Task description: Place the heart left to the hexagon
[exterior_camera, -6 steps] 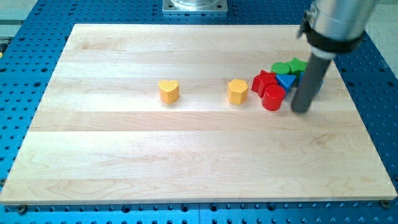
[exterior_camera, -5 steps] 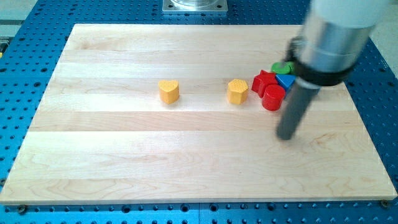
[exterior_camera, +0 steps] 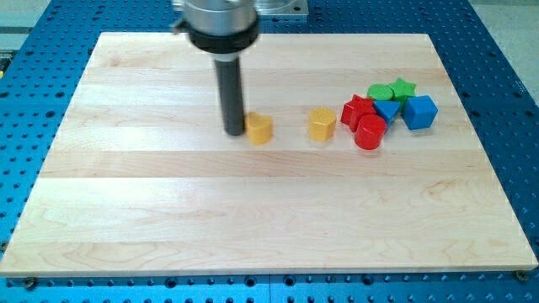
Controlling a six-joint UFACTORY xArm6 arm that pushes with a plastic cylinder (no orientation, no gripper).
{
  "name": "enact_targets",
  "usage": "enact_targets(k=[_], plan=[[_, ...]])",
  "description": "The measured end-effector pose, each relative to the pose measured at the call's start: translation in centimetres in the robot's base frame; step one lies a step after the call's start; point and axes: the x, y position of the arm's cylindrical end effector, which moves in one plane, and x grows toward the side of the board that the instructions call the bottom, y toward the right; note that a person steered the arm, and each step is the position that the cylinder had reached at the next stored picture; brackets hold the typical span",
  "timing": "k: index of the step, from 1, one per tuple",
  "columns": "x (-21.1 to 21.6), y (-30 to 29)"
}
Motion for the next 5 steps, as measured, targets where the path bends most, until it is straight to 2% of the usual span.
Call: enact_targets(k=[2, 5], plan=[[-2.6, 4.2], [-0.8, 11.6]])
